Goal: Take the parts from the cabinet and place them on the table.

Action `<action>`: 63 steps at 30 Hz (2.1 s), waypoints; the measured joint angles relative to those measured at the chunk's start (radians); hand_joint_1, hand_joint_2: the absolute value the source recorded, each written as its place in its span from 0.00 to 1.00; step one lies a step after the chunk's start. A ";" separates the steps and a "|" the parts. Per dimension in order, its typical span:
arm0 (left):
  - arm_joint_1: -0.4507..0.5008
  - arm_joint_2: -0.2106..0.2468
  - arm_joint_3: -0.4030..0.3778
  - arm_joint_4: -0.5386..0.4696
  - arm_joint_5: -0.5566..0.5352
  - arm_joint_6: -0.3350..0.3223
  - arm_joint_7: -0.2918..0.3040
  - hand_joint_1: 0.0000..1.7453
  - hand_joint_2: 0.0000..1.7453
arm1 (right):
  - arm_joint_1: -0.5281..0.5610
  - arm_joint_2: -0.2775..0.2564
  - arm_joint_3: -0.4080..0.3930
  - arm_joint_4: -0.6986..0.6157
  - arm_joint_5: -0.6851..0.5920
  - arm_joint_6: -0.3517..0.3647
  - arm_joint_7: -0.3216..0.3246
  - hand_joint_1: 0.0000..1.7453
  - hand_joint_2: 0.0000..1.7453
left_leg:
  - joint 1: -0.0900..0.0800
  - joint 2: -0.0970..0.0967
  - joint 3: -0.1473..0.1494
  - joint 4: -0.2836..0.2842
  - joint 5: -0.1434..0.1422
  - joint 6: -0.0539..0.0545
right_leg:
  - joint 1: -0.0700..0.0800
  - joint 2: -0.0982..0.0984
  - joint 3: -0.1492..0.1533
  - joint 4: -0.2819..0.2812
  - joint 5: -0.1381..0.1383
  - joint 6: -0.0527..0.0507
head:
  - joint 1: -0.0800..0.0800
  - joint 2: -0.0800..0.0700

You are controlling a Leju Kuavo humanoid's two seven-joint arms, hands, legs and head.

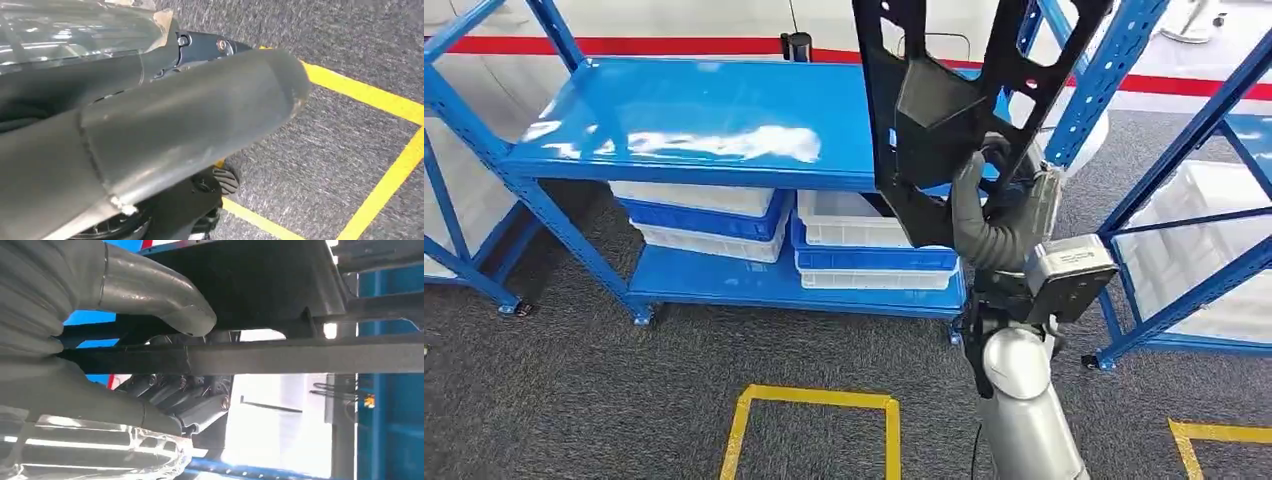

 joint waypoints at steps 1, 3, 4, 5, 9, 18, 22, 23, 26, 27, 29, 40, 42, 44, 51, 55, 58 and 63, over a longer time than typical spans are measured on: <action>-0.001 -0.002 0.002 0.000 0.000 0.000 0.000 0.00 0.00 | 0.000 -0.001 -0.001 0.003 -0.001 0.000 -0.001 1.00 1.00 | 0.008 0.008 -0.009 -0.006 0.015 0.022 | 0.000 -0.001 -0.012 0.011 -0.017 0.000 | 0.000 0.000; -0.002 -0.001 0.003 0.000 0.000 -0.001 0.000 0.00 0.00 | -0.001 -0.003 -0.002 0.005 -0.003 -0.001 -0.002 1.00 1.00 | 0.003 0.010 -0.039 -0.007 0.038 0.045 | -0.002 0.002 -0.053 0.096 -0.117 -0.015 | 0.006 0.000; -0.002 -0.001 0.003 0.000 0.000 -0.001 0.000 0.00 0.00 | -0.001 -0.004 -0.002 0.007 -0.003 -0.001 -0.002 1.00 1.00 | 0.002 0.010 -0.054 -0.006 0.049 0.046 | -0.002 0.002 -0.071 0.169 -0.167 -0.020 | 0.007 0.000; -0.002 -0.001 0.005 0.000 0.000 -0.002 0.000 0.00 0.00 | -0.001 -0.005 -0.002 0.009 -0.003 -0.001 -0.002 1.00 1.00 | 0.000 0.011 -0.070 -0.006 0.062 0.046 | -0.002 0.002 -0.087 0.250 -0.203 -0.018 | 0.006 0.000; -0.002 -0.001 0.010 0.000 0.000 -0.003 0.000 0.00 0.00 | 0.000 -0.010 -0.002 0.016 -0.003 -0.001 -0.002 1.00 1.00 | -0.003 0.014 -0.127 -0.004 0.106 0.041 | -0.001 0.002 -0.002 0.244 -0.120 0.020 | 0.006 0.000; 0.000 0.001 0.015 0.000 -0.009 0.001 0.011 0.00 0.00 | 0.004 -0.008 -0.004 0.023 -0.011 -0.002 -0.012 1.00 1.00 | 0.002 0.010 -0.185 0.046 0.063 -0.005 | -0.007 -0.002 0.158 -0.072 -0.099 -0.050 | -0.003 0.000; 0.001 0.007 0.015 0.000 -0.022 0.015 0.019 0.00 0.00 | 0.034 -0.008 -0.006 0.028 -0.003 -0.002 -0.018 1.00 1.00 | 0.009 0.008 -0.237 0.318 -0.041 -0.022 | -0.008 -0.006 0.111 -0.052 -0.077 -0.047 | -0.008 0.000; 0.001 0.008 0.015 0.000 -0.024 0.017 0.023 0.00 0.00 | 0.044 -0.008 -0.007 0.029 0.001 -0.002 -0.019 1.00 1.00 | 0.014 0.009 -0.213 0.302 -0.010 -0.025 | -0.010 -0.006 0.101 -0.045 -0.075 -0.044 | -0.008 0.000; 0.000 0.011 0.015 0.000 -0.029 0.019 0.025 0.00 0.00 | 0.057 -0.008 -0.011 0.030 0.005 -0.002 -0.022 1.00 1.00 | 0.028 0.006 -0.060 0.070 0.039 -0.042 | -0.016 -0.006 0.075 -0.013 -0.075 -0.041 | -0.009 0.000; 0.000 0.010 0.015 0.000 -0.029 0.019 0.026 0.00 0.00 | 0.055 -0.008 -0.012 0.029 0.005 -0.002 -0.024 1.00 1.00 | 0.017 -0.005 -0.040 0.039 0.031 -0.038 | -0.003 -0.006 0.061 -0.003 -0.074 -0.034 | -0.010 0.000; 0.000 0.011 0.015 0.000 -0.031 0.018 0.027 0.00 0.00 | 0.063 -0.009 -0.013 0.030 0.006 -0.002 -0.027 1.00 1.00 | 0.014 -0.007 -0.047 0.039 0.032 -0.030 | -0.006 -0.004 0.055 -0.003 -0.062 -0.016 | -0.009 0.000; -0.006 0.010 0.015 0.000 -0.053 0.022 0.012 0.00 0.00 | 0.120 -0.029 -0.043 0.035 0.046 0.020 -0.062 1.00 1.00 | -0.014 0.006 -0.137 0.010 0.111 0.044 | 0.000 0.003 0.060 0.156 -0.150 -0.002 | 0.001 0.000; -0.006 0.005 0.015 0.000 -0.059 0.021 0.011 0.00 0.00 | 0.122 -0.031 -0.050 0.028 0.053 0.019 -0.066 1.00 1.00 | -0.018 0.005 -0.148 0.010 0.128 0.039 | 0.015 0.000 0.179 -0.024 -0.151 -0.031 | 0.000 0.000; -0.006 0.003 0.015 0.000 -0.060 0.018 0.010 0.00 0.00 | 0.125 -0.034 -0.056 0.018 0.058 0.021 -0.068 1.00 1.00 | -0.013 0.009 -0.151 -0.001 0.154 0.027 | 0.025 0.001 0.178 -0.052 -0.141 -0.030 | -0.002 0.000; -0.004 0.004 0.016 0.000 -0.052 0.015 -0.004 0.00 0.00 | 0.126 -0.041 -0.064 0.019 0.051 0.047 -0.072 1.00 1.00 | 0.001 0.004 -0.210 0.238 -0.085 -0.014 | 0.000 -0.004 0.092 -0.060 -0.043 -0.061 | -0.010 0.000; -0.006 0.009 0.024 0.000 -0.039 0.018 -0.007 0.00 0.00 | 0.121 -0.041 -0.065 0.033 0.045 0.059 -0.075 1.00 1.00 | 0.026 0.005 -0.126 0.262 0.044 -0.043 | -0.010 -0.008 0.008 -0.023 -0.004 -0.041 | -0.011 0.000; -0.015 0.011 0.038 -0.001 -0.027 0.018 -0.007 0.00 0.00 | 0.100 -0.032 -0.066 0.042 0.038 0.067 -0.075 1.00 1.00 | 0.026 -0.004 0.043 0.018 -0.044 -0.046 | -0.006 -0.009 -0.033 0.018 0.009 -0.021 | -0.014 0.000; -0.015 0.008 0.057 0.001 -0.018 0.019 -0.006 0.00 0.00 | 0.077 -0.028 -0.068 0.069 0.032 0.074 -0.074 1.00 1.00 | 0.010 0.007 -0.014 0.008 0.011 0.029 | -0.014 -0.006 -0.072 0.029 -0.002 0.007 | -0.016 0.000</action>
